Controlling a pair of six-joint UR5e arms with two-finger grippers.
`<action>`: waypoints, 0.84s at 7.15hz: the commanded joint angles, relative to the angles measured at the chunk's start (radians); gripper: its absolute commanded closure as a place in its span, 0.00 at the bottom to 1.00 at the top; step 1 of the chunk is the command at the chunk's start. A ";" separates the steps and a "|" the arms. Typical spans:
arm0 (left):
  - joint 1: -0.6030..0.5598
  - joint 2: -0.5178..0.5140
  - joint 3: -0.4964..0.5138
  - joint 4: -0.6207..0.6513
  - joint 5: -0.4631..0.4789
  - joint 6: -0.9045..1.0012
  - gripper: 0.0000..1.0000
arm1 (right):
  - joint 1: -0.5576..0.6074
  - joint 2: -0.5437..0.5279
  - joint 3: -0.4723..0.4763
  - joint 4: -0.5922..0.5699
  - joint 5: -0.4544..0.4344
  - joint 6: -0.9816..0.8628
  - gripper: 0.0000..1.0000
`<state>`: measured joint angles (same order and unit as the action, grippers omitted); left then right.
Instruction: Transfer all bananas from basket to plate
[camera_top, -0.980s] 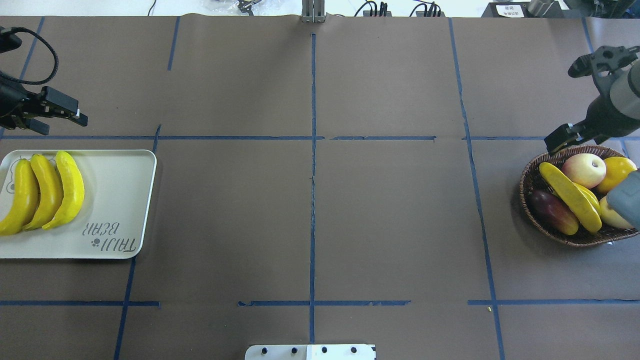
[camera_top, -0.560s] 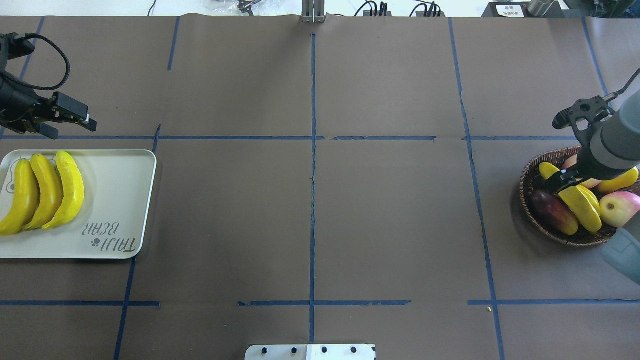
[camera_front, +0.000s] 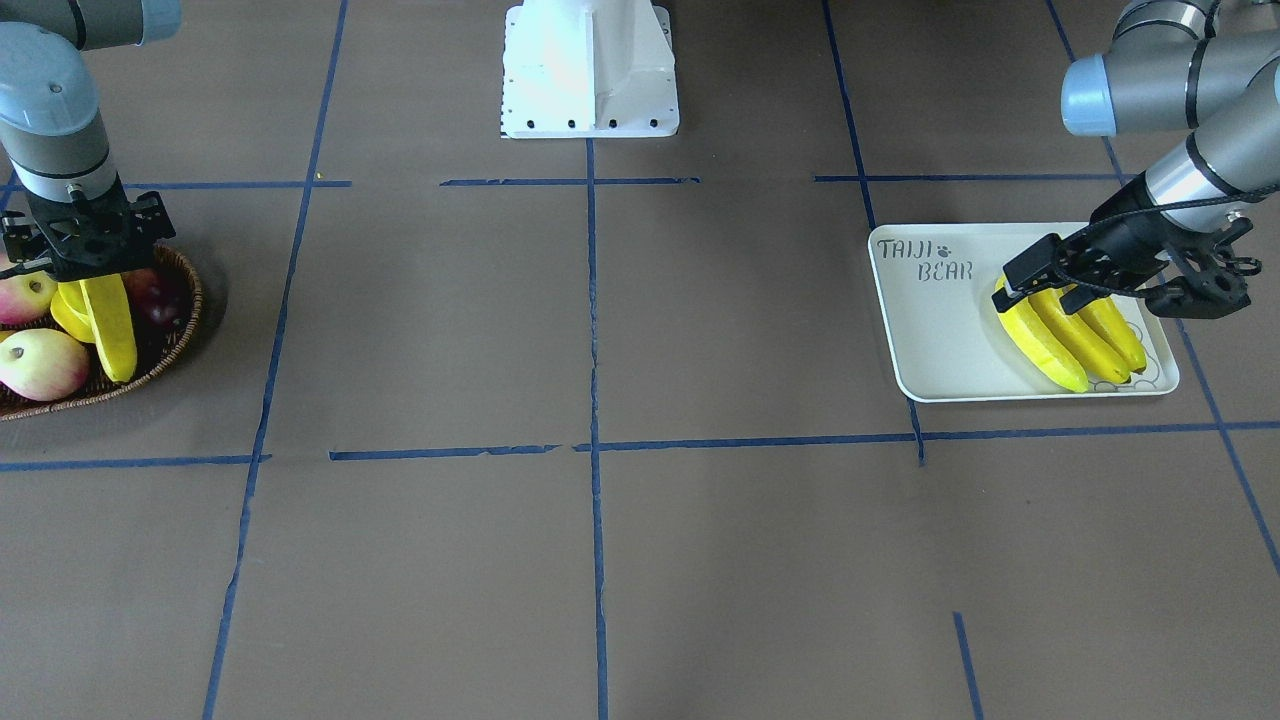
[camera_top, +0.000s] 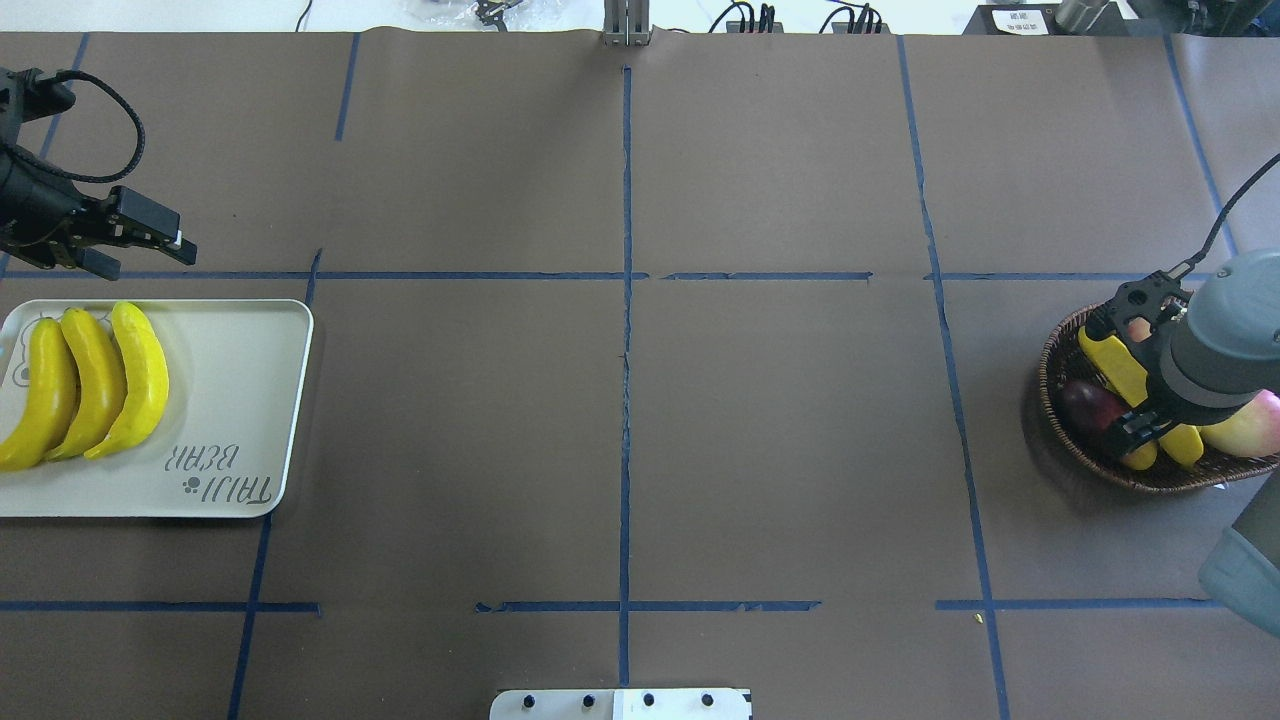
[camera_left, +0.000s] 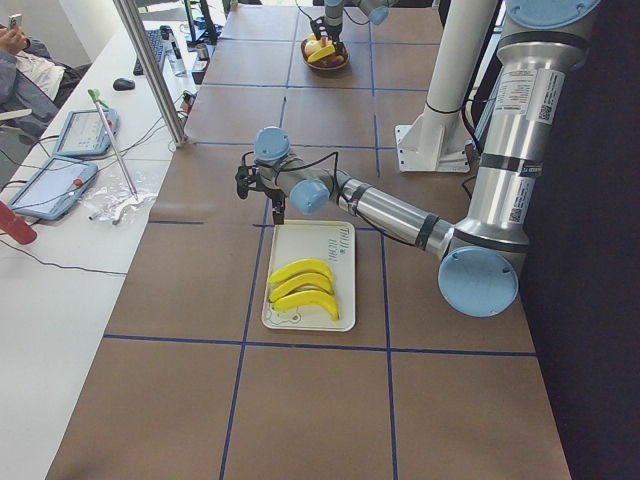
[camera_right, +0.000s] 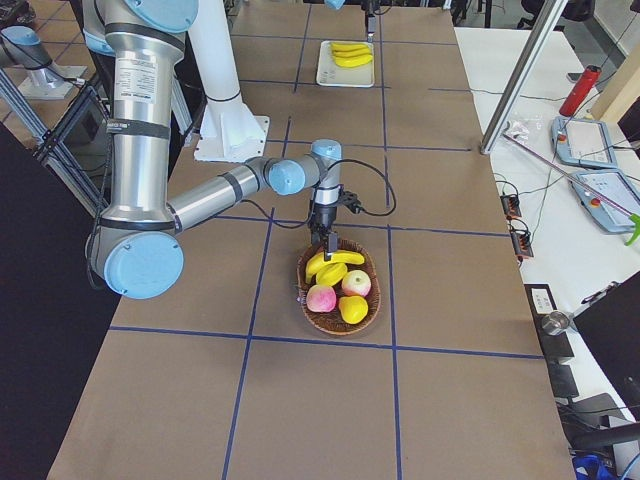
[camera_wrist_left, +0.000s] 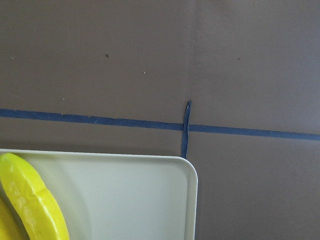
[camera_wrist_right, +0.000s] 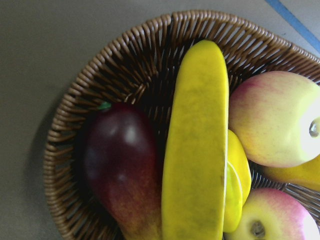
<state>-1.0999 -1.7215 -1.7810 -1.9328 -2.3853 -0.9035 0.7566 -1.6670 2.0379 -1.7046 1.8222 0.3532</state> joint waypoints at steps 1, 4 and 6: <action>0.000 0.000 0.002 0.000 0.000 0.000 0.00 | -0.006 -0.007 -0.013 -0.001 -0.007 -0.036 0.14; 0.000 -0.001 0.005 0.000 0.000 0.000 0.00 | -0.006 -0.007 -0.021 -0.001 -0.015 -0.036 0.37; 0.000 -0.001 0.005 0.000 0.000 0.000 0.00 | -0.008 -0.002 -0.024 -0.003 -0.021 -0.036 0.50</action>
<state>-1.0999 -1.7225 -1.7760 -1.9328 -2.3854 -0.9035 0.7496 -1.6708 2.0164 -1.7062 1.8048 0.3176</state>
